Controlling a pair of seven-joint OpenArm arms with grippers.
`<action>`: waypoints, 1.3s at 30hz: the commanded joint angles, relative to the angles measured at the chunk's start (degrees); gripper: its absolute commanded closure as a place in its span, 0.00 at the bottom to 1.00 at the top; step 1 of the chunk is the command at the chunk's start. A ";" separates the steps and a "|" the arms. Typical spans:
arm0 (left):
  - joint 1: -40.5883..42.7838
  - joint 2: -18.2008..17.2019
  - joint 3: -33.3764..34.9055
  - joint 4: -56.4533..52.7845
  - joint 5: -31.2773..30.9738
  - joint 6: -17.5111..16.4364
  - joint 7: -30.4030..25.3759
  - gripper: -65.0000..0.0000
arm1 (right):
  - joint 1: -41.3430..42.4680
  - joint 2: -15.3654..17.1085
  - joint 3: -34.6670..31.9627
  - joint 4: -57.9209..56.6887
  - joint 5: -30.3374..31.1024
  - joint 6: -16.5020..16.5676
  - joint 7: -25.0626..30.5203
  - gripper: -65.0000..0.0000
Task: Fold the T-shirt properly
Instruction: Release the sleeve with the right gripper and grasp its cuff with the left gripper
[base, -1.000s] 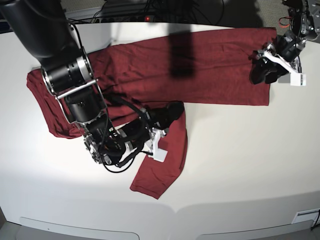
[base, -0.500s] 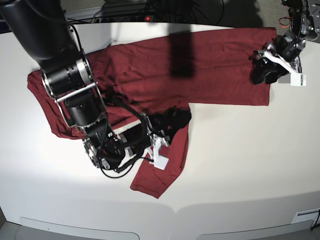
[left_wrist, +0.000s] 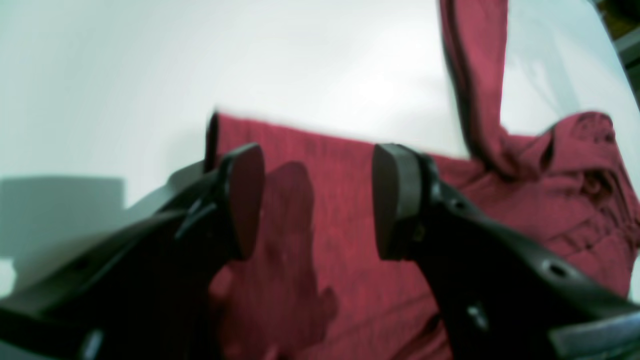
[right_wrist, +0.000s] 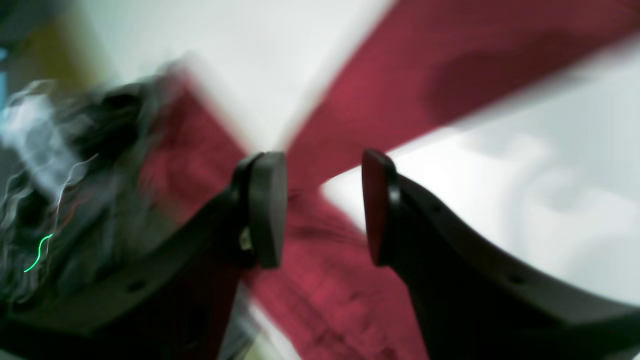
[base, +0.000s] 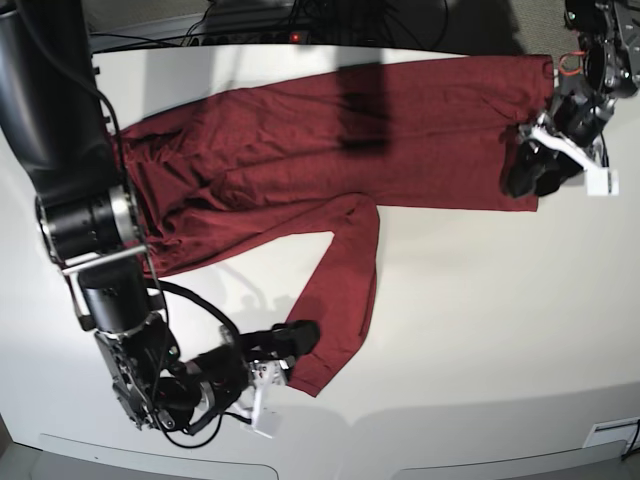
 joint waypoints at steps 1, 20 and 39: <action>-1.25 -0.66 -0.15 1.07 -1.11 -0.60 -0.87 0.48 | 2.49 1.14 0.26 0.72 -3.87 0.25 3.58 0.61; -23.89 3.32 34.73 1.05 17.07 7.63 -1.05 0.49 | -4.83 21.18 0.26 0.68 -39.04 -8.68 21.38 0.61; -37.05 18.23 47.80 -28.28 40.37 31.12 -10.32 0.49 | -17.35 34.95 0.26 0.52 -19.56 -8.72 16.79 0.61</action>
